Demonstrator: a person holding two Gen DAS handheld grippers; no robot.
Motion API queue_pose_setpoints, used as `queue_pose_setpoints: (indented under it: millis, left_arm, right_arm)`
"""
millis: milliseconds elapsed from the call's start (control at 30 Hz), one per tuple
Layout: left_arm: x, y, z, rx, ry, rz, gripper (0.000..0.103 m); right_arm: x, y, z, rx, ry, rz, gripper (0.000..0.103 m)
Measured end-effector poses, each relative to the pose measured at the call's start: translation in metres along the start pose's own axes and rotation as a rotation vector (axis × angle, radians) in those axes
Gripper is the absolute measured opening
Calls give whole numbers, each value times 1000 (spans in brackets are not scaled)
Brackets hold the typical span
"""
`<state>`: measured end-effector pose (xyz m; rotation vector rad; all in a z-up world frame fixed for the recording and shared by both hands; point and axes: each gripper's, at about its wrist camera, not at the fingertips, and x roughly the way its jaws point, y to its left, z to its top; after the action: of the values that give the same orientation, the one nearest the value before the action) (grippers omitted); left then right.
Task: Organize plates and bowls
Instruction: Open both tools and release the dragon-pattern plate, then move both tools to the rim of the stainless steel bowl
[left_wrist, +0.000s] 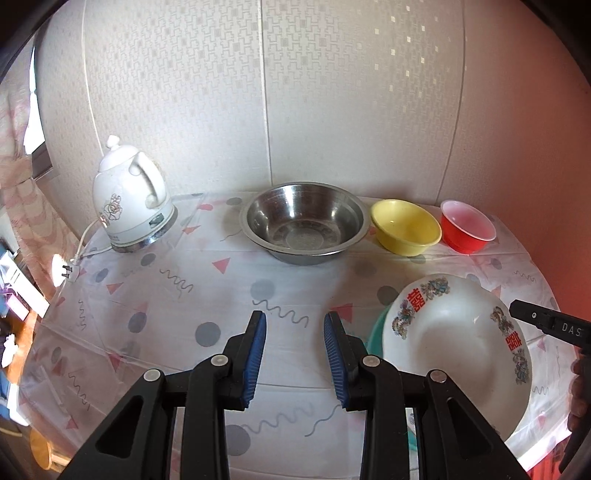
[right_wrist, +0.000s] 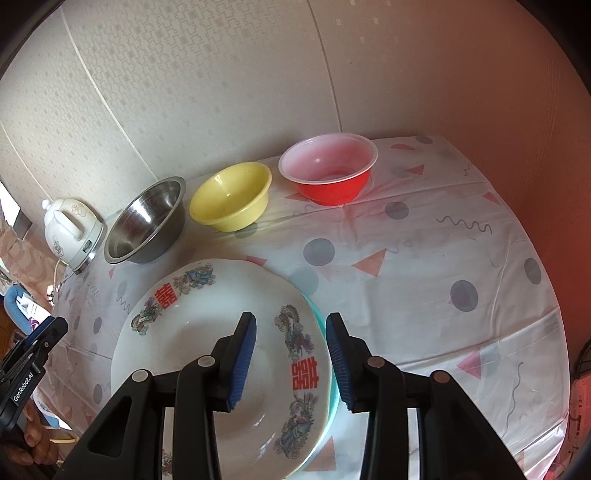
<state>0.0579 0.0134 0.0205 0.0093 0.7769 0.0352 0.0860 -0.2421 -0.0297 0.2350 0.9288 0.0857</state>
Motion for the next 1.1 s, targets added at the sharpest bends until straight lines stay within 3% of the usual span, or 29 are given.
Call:
queue_pose_setpoints:
  millis: [433,1100]
  left_arm:
    - [-14,58,20,-110,-62,144,33]
    - [8,81,19,-128,-25,193,33]
  right_arm:
    - [17,59,20,-108,15,88,40]
    - [57,118,37,-186,82,173,40]
